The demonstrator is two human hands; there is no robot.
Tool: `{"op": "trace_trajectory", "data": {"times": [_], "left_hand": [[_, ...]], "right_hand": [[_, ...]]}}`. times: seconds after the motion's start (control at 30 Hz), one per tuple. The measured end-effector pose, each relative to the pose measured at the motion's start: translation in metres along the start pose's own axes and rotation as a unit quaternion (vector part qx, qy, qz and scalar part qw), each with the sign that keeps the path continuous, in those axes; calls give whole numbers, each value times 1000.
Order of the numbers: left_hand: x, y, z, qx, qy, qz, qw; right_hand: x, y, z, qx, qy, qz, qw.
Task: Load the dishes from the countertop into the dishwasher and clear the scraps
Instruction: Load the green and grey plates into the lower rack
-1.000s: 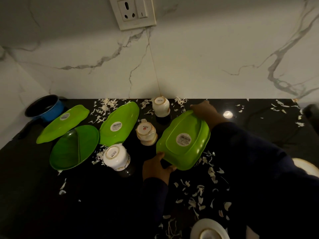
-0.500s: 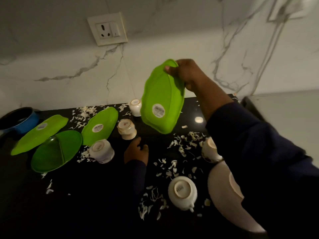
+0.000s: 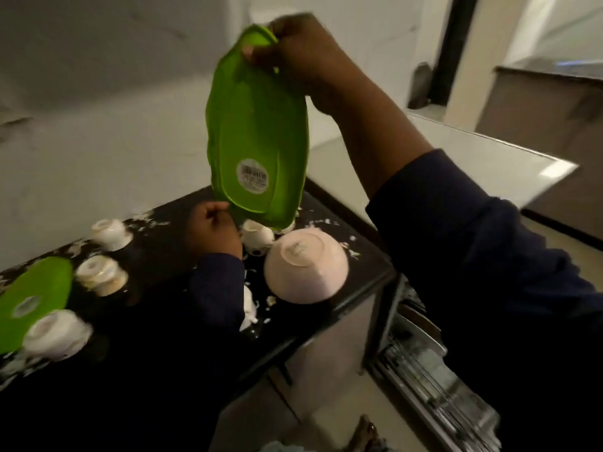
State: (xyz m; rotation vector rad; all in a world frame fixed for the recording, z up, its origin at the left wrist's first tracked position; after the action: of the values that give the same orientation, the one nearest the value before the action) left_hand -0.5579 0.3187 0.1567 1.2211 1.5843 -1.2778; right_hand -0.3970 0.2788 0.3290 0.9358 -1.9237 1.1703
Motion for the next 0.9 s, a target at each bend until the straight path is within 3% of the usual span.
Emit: {"op": "trace_trajectory", "data": {"times": [0.17, 0.37, 0.63, 0.9], "left_hand": [[-41, 78, 54, 115, 83, 63, 988], [-71, 173, 131, 270, 131, 100, 949], [-86, 293, 227, 385, 155, 89, 906], [-57, 414, 295, 419, 88, -6, 904]], "right_hand": [[-2, -96, 88, -12, 80, 153, 985], [-23, -194, 197, -22, 210, 193, 958], [-112, -296, 303, -11, 348, 98, 932], [-256, -380, 370, -81, 451, 24, 888]]}}
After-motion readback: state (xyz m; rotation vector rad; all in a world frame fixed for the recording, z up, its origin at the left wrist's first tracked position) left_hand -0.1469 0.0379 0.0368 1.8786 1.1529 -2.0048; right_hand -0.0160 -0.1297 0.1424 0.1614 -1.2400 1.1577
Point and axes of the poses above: each hand's wrist, its own z-axis away from the middle knuckle, its own y-axis out of the palm, x = y × z, the point moved 2 cm from there along -z, towards the middle knuckle, and after that the axes turned 11 degrees about x, right-handed, at the moved point
